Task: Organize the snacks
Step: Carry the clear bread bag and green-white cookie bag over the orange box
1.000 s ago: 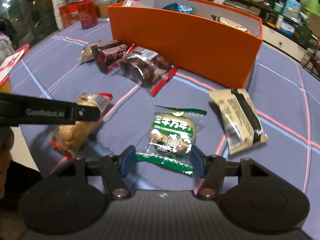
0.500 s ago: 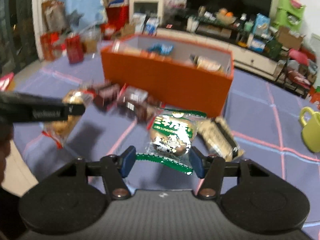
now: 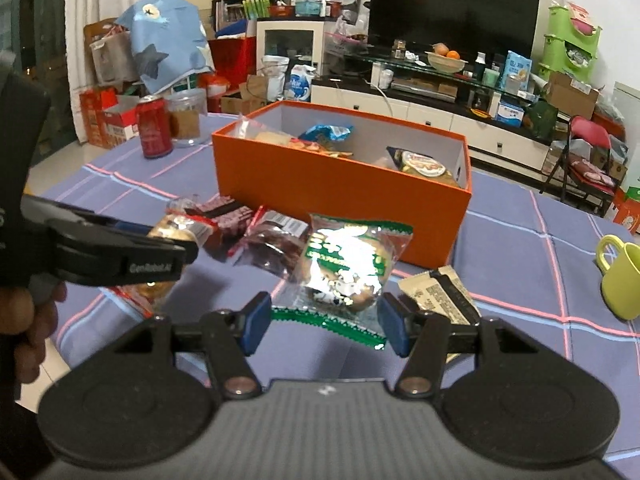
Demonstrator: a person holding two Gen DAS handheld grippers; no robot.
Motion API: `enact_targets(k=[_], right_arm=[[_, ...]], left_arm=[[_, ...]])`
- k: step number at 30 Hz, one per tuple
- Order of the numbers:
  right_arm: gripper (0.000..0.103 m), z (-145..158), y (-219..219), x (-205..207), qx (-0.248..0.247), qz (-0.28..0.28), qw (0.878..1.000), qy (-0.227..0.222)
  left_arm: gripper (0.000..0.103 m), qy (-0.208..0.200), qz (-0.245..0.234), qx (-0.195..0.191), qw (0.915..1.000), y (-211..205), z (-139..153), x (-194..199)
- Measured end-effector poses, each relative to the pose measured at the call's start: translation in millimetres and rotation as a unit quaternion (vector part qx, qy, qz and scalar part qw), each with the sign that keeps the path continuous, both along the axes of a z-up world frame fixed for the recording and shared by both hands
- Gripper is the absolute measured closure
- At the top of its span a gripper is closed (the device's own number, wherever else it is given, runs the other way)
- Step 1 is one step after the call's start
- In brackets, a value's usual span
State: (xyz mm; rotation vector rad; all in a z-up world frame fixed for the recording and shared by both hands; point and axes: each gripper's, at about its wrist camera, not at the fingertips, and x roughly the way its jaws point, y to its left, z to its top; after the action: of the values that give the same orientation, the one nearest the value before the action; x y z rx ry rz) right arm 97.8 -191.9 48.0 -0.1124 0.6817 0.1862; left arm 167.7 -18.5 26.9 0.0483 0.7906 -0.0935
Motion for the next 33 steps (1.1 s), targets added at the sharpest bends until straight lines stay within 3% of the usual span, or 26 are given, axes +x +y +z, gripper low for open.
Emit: enact_targets(k=[33], right_arm=[[0.044,-3.4,0.6,1.1,-0.010,-0.003,1.000,0.001]], left_arm=[[0.074,0.008,-0.019,0.008,0.9998,-10.3,-4.1,0.6]])
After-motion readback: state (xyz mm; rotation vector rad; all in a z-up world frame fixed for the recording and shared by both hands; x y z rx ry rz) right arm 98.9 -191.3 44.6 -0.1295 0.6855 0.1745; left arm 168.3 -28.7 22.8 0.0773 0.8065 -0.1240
